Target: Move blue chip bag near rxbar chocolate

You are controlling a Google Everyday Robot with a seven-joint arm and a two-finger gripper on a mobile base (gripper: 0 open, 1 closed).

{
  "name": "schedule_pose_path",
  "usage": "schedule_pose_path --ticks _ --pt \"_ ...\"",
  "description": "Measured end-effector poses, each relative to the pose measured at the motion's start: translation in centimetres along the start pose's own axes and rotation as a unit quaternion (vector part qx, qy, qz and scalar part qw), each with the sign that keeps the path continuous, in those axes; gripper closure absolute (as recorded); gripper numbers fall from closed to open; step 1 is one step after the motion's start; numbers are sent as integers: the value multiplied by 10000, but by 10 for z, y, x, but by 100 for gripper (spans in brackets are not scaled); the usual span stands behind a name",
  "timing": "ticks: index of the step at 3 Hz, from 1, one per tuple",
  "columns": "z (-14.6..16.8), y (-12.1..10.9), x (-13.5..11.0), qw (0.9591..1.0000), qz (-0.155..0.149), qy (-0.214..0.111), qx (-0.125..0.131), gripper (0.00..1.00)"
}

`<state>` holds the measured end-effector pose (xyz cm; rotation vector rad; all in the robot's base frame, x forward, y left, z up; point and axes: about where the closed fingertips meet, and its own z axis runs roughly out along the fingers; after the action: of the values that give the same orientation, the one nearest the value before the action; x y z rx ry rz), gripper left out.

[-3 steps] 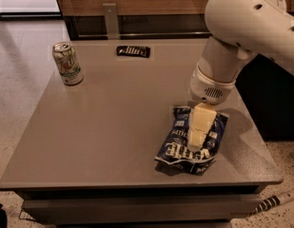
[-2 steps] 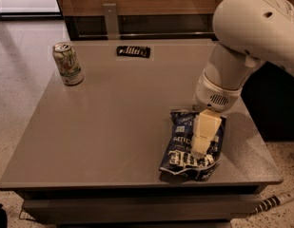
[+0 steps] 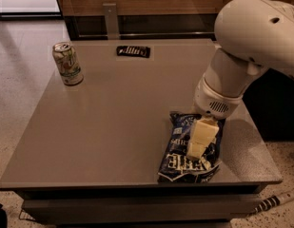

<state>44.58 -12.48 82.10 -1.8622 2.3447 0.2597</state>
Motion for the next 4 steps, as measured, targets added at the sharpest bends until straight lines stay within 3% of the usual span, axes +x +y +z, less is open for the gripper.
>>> schedule_pose_path --ticks 1,2,3,4 --pt "0 0 0 10000 -5 1 8 62" --pt "-2 1 -1 10000 -5 1 8 93" --pt "-3 1 -1 10000 -5 1 8 100" --pt "-3 1 -1 10000 -5 1 9 100"
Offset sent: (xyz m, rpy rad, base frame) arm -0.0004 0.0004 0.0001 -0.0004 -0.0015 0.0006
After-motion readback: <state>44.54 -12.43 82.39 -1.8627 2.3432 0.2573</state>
